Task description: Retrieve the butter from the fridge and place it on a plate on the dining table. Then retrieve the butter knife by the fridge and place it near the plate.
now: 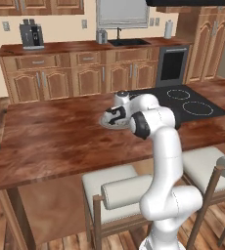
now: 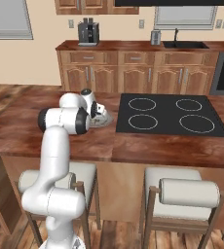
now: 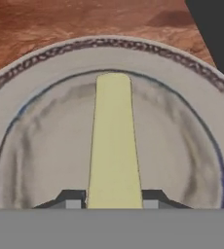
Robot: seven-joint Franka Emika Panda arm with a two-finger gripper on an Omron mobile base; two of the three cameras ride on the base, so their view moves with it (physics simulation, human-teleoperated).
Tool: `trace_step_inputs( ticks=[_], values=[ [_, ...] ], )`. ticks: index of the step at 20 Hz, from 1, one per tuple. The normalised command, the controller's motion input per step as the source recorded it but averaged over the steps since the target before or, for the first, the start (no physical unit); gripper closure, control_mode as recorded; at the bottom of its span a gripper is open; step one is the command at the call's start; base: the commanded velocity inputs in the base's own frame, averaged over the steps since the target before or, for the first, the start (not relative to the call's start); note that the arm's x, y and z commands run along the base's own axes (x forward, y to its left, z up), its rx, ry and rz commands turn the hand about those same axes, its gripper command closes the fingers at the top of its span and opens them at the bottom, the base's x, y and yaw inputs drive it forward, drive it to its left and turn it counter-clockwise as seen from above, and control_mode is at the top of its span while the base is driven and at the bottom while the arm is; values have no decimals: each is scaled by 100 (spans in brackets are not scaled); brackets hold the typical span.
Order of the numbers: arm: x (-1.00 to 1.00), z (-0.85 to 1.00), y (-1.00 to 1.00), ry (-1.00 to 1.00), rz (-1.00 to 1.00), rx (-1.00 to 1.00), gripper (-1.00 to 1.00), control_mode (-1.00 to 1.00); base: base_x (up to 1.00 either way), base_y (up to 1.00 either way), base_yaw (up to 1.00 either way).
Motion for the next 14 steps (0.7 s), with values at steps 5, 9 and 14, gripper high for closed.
trace_step_inputs(
  ticks=[5, 9, 14],
  values=[
    [7, 0, 6, 0, 0, 0, -100, -100, 0, 0, 0],
    [0, 0, 0, 0, 0, 0, -100, -100, 0, 0, 0],
    [-2, 6, 0, 1, 0, 0, -100, -100, 0, 0, 0]
  ],
)
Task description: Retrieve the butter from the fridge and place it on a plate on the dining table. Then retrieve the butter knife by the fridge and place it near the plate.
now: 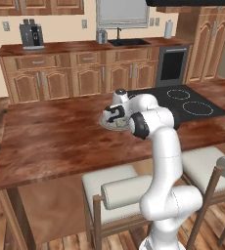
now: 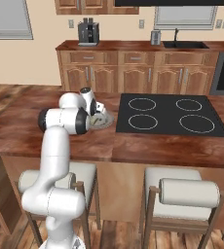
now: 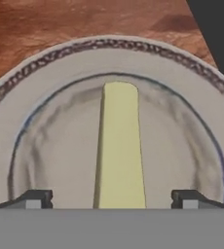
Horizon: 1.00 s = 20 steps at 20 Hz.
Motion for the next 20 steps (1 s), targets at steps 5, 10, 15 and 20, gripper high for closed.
trace_step_inputs(
  ticks=[5, 10, 15, 20],
  values=[
    [-71, 62, -8, 16, 0, 0, -100, -100, 0, 0, 0],
    [-100, 87, -5, 24, 0, 0, -100, -100, 0, 0, 0],
    [-100, 54, -1, 19, 0, 0, -100, -100, 0, 0, 0],
    [-100, 58, -20, 23, 0, 1, -100, -100, 0, 0, 0]
  ],
)
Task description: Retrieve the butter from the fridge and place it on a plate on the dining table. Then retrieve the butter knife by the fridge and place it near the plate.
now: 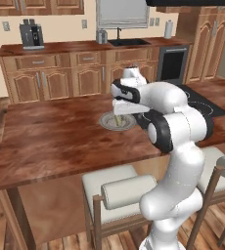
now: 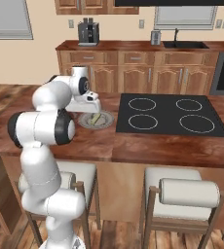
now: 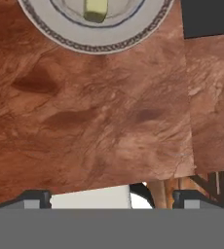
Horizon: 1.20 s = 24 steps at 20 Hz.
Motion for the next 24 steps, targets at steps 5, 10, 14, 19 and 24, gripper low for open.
trace_step_inputs(
  ticks=[5, 10, 14, 19, 24],
  values=[
    [-100, 61, -3, 27, 0, 0, -100, -100, 0, 0, 0],
    [-100, 42, -2, 21, 0, 0, -100, -100, 0, 0, 0],
    [-100, -2, -26, 2, 7, 3, -100, -100, 0, 0, 0],
    [-100, -10, -35, 0, 22, 1, -100, -100, 0, 0, 0],
    [-97, -25, -25, 1, 20, 0, -100, -100, 0, 0, 0]
  ],
)
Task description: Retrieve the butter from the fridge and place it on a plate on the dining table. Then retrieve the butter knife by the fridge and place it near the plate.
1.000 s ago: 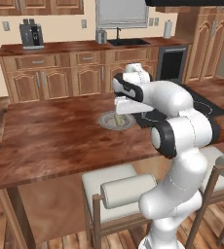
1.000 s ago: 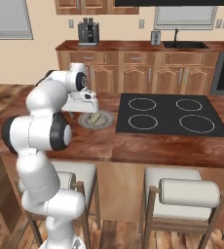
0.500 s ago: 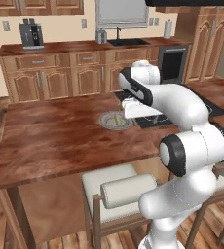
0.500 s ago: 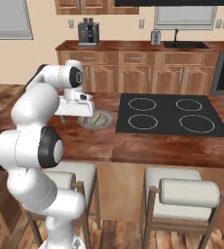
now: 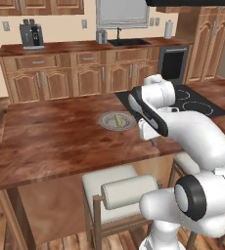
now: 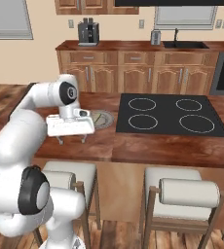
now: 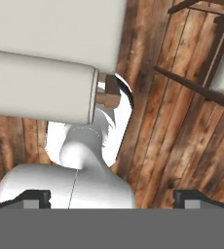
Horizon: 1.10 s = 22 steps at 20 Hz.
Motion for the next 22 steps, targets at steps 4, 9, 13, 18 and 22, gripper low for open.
trace_step_inputs(
  ticks=[4, 9, 13, 18, 22],
  values=[
    [-11, -7, 0, 4, 0, 0, -100, -100, 0, 0, 0],
    [0, 0, 0, 0, 0, 0, -100, -100, 0, 0, 0],
    [0, 0, 0, 0, 0, 0, -100, -100, 0, 0, 0],
    [-18, -3, 1, 0, 0, 0, -100, -100, 0, 0, 0],
    [-46, -10, 18, -1, 0, 0, -100, -100, 0, 0, 0]
  ],
)
